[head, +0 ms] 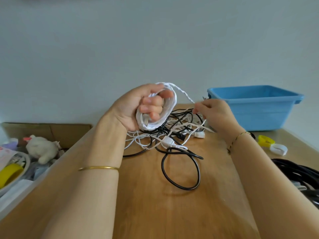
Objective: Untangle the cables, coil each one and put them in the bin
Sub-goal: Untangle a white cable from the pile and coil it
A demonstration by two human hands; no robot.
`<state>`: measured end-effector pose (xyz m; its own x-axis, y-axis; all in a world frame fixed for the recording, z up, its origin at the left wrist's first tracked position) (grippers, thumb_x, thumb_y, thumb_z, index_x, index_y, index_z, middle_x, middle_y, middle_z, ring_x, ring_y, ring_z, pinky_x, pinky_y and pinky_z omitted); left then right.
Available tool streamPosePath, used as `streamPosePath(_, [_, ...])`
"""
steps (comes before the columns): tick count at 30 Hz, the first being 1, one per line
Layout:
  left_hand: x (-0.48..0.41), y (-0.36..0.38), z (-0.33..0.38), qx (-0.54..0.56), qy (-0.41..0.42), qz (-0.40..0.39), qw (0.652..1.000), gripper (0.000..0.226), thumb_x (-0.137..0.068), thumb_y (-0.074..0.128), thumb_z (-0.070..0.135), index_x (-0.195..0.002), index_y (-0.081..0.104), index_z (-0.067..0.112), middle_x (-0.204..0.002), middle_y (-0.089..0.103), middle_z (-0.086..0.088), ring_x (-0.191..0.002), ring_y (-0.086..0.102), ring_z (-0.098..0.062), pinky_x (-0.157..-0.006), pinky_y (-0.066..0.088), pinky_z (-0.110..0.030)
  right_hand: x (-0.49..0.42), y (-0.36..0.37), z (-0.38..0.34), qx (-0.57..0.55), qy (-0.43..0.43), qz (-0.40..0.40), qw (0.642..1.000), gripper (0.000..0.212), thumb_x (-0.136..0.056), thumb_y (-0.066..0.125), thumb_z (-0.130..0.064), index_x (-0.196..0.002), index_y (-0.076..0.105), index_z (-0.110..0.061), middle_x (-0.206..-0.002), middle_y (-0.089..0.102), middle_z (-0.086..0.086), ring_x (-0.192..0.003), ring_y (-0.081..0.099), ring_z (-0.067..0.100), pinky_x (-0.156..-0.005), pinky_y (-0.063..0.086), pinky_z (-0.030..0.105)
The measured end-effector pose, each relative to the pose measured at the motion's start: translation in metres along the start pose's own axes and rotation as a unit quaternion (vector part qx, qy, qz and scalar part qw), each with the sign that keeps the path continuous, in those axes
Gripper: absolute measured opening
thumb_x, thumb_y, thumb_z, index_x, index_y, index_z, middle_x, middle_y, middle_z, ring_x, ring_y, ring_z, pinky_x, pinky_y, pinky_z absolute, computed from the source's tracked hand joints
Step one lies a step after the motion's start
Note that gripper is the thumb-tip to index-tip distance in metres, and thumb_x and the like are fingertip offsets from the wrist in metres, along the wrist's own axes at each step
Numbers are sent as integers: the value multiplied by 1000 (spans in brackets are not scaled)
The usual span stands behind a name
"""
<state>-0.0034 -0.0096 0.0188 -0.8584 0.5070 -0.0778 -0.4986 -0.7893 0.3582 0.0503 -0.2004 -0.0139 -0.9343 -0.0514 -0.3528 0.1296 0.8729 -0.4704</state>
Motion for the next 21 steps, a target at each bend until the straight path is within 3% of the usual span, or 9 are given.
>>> streamPosePath(2, [-3, -8, -1, 192, 1, -98, 977, 22, -88, 59, 14, -93, 65, -7, -46, 51, -1, -38, 45, -10, -50, 53, -25, 2, 9, -5, 25, -27, -38, 999, 24, -92, 55, -23, -77, 70, -14, -54, 45, 0, -41, 32, 8, -44, 30, 20])
streamPosePath(3, [-4, -12, -1, 251, 29, -97, 963, 26, -90, 58, 14, -97, 62, -11, -48, 53, -5, -42, 51, -15, -55, 56, -31, 3, 13, -9, 29, -44, -65, 996, 24, -92, 55, -24, -76, 71, -16, -54, 46, 1, -43, 32, 9, -46, 32, 21])
streamPosePath(7, [-7, -19, 3, 340, 208, 34, 916, 37, -94, 48, 17, -100, 53, -19, -53, 49, -4, -48, 54, -16, -79, 58, -42, 13, 22, -29, 63, -109, -175, 976, 17, -88, 61, -28, -75, 71, -22, -53, 51, -5, -41, 36, 4, -47, 35, 14])
streamPosePath(9, [-8, -15, 4, 333, 267, 75, 901, 24, -97, 40, 13, -101, 47, -9, -61, 49, -5, -54, 52, -15, -88, 53, -49, 17, 26, -39, 112, -136, -219, 960, 11, -87, 62, -22, -93, 71, -26, -54, 51, -10, -41, 40, 1, -48, 34, 12])
streamPosePath(12, [-12, -13, 2, 242, 311, 200, 897, 24, -102, 37, 12, -81, 47, 5, -62, 53, -4, -56, 55, -13, -88, 50, -49, 25, 32, -50, 186, -160, -276, 929, 40, -86, 60, -13, -123, 60, -27, -59, 51, -10, -43, 45, 1, -49, 35, 14])
streamPosePath(15, [-15, -17, -1, 74, 341, 353, 868, 24, -101, 42, 10, -78, 47, 8, -63, 55, -1, -56, 58, -10, -83, 54, -40, 32, 30, -56, 205, -152, -319, 913, 36, -87, 58, -10, -121, 60, -23, -62, 53, -6, -48, 49, 9, -53, 46, 22])
streamPosePath(18, [-14, -32, -1, -191, 366, 457, 788, 14, -94, 43, 7, -82, 37, 9, -72, 52, -9, -56, 54, -13, -57, 51, -28, 34, 20, -60, 216, -130, -311, 917, 22, -89, 55, -10, -105, 66, -20, -63, 59, -1, -52, 58, 13, -59, 53, 25])
streamPosePath(21, [-14, -32, -1, -428, 312, 470, 706, 7, -79, 40, 16, -77, 34, 18, -83, 50, -19, -69, 54, -23, -61, 48, -36, 29, 5, -63, 175, -111, -235, 950, 10, -90, 58, -13, -91, 68, -14, -60, 61, -1, -50, 61, 10, -53, 52, 19])
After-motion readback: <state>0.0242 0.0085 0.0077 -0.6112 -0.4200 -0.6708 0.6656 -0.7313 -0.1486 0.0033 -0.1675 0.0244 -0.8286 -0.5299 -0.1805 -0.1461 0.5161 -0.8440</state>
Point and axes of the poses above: each hand's wrist, its own x-axis away from the middle knuckle, its own y-axis out of the palm, z = x × y, the point moved 2 cm from there along -x, towards the middle knuckle
